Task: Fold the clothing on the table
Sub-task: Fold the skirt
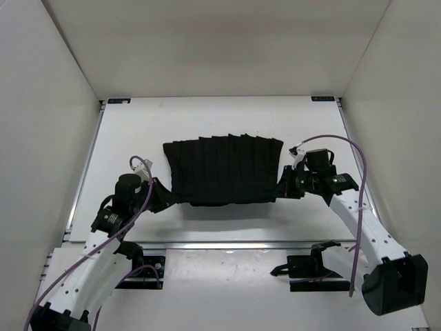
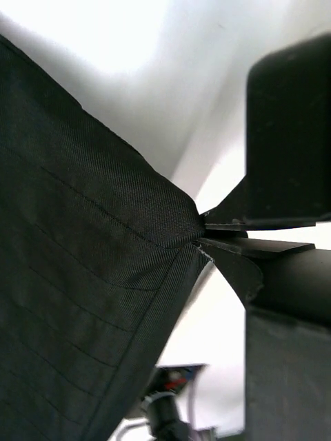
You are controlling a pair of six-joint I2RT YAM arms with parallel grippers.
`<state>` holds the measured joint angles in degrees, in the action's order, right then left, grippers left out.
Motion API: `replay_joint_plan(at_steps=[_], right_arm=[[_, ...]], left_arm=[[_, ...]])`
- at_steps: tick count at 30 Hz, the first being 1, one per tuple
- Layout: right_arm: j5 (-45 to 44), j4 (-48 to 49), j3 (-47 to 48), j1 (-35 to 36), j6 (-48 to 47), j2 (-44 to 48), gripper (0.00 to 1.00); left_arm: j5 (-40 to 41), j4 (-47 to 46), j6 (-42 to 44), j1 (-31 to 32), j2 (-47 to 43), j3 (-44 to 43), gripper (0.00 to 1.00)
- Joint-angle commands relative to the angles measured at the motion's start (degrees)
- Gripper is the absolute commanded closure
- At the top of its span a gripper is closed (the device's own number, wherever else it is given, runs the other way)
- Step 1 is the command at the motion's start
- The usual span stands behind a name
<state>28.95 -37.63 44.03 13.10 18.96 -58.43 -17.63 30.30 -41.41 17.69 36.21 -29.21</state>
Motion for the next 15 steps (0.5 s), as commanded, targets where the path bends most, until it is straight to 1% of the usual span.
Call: replay_joint_plan(at_steps=[1,3,5,8,10,12,15], right_arm=[[0.0,-8.8,1.3,-0.7,-1.2,5.4,0.99],[1.0,-13.0,2.0,-2.2,-1.6,8.5,1.00],[2.0,-16.4,4.4,-3.3,-1.9,11.3,1.00],[3.6,-21.3,7.6,-3.7,-2.2,14.4,1.00],[3.9,-24.1,9.2,-3.6,-2.1,14.8,1.00],[3.4,-25.0,10.0,-4.4,-2.5,15.3,1.00],[2.5,-23.9,10.1,-4.9,-3.1,12.7,1.00]], left_arm=[[0.8,7.7,0.0,-0.6,-5.4,-1.9,1.00],[-0.1,10.2,-0.3,-1.2,-8.6,-3.6,1.00],[-1.2,13.2,-0.5,-1.6,-9.7,-5.8,1.00],[-0.8,15.3,-1.0,-1.7,-10.4,-9.6,1.00],[-0.6,15.4,-1.5,-1.1,-9.9,-12.2,1.00],[-0.2,15.1,-1.7,-0.9,-9.1,-13.0,1.00],[-0.5,12.2,-1.6,-1.9,-7.2,-11.6,1.00]])
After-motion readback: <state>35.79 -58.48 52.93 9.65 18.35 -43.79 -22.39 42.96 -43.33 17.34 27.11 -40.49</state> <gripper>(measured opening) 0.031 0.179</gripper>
